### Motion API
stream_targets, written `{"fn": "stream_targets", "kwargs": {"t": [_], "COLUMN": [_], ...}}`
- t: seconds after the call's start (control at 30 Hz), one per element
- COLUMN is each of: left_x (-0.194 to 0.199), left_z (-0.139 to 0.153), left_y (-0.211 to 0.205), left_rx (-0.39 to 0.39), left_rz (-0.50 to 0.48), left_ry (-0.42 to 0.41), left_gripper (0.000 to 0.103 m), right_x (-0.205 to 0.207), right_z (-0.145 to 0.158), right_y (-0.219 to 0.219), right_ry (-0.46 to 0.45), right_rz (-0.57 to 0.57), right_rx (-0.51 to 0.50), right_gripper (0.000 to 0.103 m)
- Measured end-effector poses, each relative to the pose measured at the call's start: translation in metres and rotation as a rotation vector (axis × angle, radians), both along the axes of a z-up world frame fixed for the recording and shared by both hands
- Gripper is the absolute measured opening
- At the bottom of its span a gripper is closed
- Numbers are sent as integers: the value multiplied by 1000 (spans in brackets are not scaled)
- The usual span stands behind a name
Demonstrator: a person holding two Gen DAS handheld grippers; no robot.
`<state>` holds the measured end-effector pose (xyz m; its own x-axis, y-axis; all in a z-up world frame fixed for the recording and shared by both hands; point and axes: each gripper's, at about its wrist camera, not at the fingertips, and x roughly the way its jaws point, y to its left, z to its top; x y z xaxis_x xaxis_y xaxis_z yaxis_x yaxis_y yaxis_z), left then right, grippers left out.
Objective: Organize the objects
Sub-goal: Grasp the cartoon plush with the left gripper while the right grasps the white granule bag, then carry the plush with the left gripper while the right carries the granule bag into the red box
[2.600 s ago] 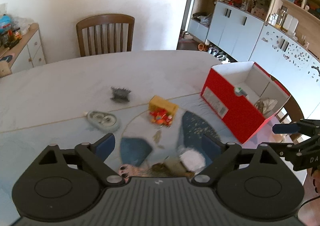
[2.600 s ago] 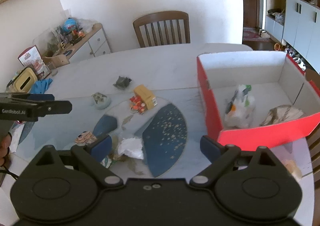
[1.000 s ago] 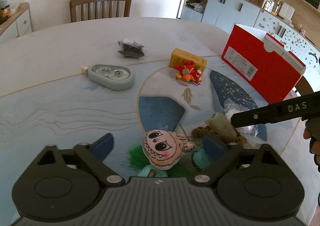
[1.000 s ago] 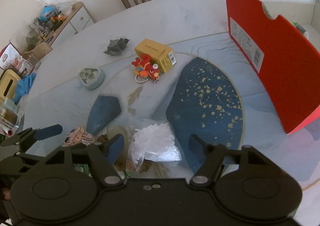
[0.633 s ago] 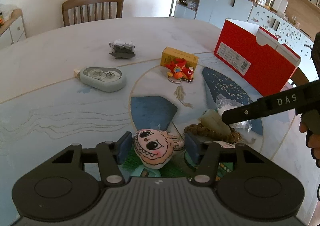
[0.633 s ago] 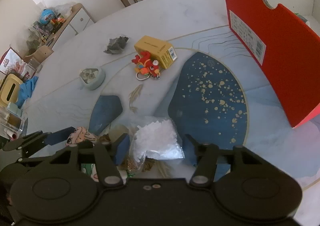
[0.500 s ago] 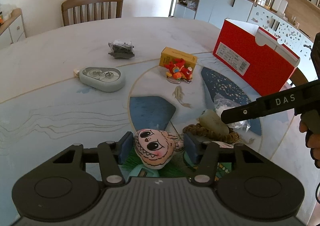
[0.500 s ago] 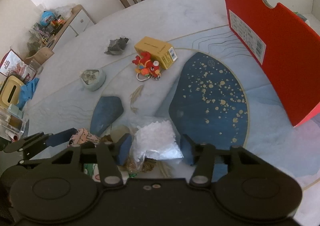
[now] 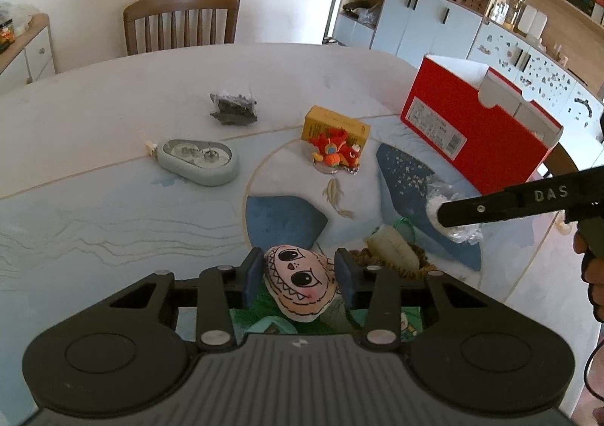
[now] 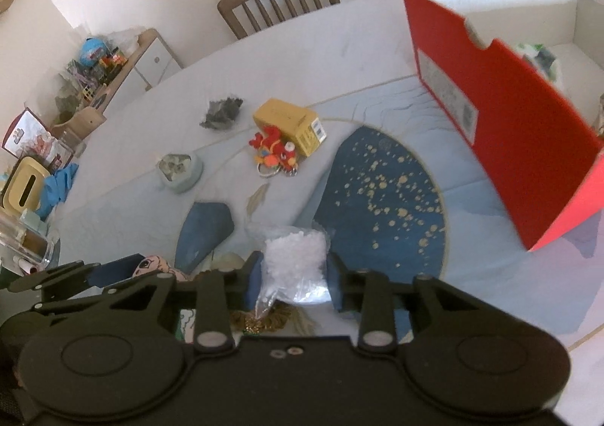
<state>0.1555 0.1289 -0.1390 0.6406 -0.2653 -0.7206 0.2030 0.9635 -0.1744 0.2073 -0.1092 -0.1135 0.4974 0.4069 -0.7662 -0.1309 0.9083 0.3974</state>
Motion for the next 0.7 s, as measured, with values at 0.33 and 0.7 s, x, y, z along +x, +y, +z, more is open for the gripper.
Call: {"fn": "stream_targets", "kwargs": {"t": [0.33,0.7], "left_x": [-12,-14], "left_z": [45,89], "left_y": [-3,-41], "left_rx": [-44,-69], "left_rz": [14,-21], "left_ry": [-22,-39], "left_gripper": [40,40], "right_x": [-23,-35], "right_z": [45,87], "right_y": [-26,-67], "right_ry": [-84,-152], "right_rz": [22,25], "right_rx": [-5,-32], "right_gripper": [33,33]}}
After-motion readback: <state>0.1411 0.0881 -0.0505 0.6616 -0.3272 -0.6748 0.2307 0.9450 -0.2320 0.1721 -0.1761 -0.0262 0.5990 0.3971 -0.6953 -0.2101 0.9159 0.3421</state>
